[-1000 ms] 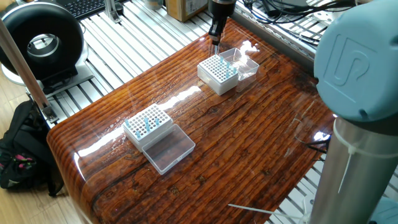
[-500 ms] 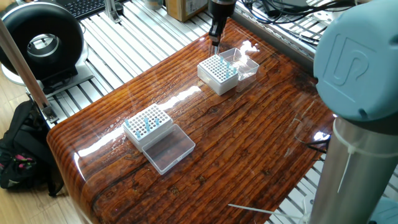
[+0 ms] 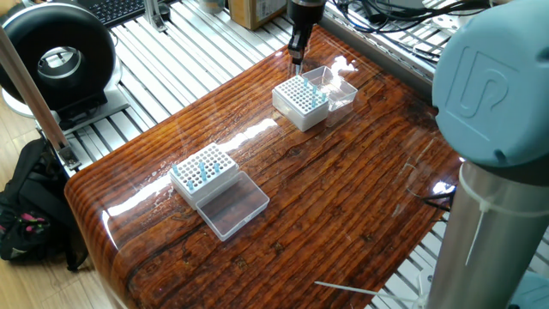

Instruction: Transfer all medium pipette tips from one holder to another

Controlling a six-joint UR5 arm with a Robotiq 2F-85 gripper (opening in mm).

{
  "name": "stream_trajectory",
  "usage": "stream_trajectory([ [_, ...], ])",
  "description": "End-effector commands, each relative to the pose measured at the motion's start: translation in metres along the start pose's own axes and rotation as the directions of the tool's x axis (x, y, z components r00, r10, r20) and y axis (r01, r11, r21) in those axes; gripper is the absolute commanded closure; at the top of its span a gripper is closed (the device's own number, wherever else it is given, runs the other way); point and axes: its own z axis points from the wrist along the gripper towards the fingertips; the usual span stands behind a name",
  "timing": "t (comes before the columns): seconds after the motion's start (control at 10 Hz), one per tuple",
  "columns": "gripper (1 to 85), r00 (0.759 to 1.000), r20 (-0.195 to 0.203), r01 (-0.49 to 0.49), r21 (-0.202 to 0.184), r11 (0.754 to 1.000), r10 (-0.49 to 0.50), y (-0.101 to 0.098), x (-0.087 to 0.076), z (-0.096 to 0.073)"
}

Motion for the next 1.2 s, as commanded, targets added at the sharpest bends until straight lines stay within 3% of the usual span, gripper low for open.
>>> stream_trajectory([
  [0.0, 64.7, 1.000, 0.008, -0.004, -0.007, 1.000, 0.004, 0.001, -0.002, -0.001],
  [0.2, 64.3, 1.000, 0.003, -0.012, -0.010, 1.000, 0.012, 0.002, -0.005, -0.004],
  [0.4, 64.0, 0.998, -0.008, -0.058, -0.026, 0.998, 0.058, 0.018, -0.019, -0.008],
  [0.7, 65.3, 0.980, 0.000, -0.197, -0.031, 0.980, 0.197, 0.080, -0.053, -0.007],
  [0.9, 66.3, 0.961, 0.000, -0.277, -0.082, 0.957, 0.278, 0.128, -0.064, -0.006],
  [1.0, 66.3, 0.952, 0.000, -0.305, -0.091, 0.948, 0.306, 0.145, -0.066, -0.005],
  [1.1, 66.7, 0.942, -0.001, -0.333, -0.077, 0.940, 0.334, 0.160, -0.065, -0.003],
])
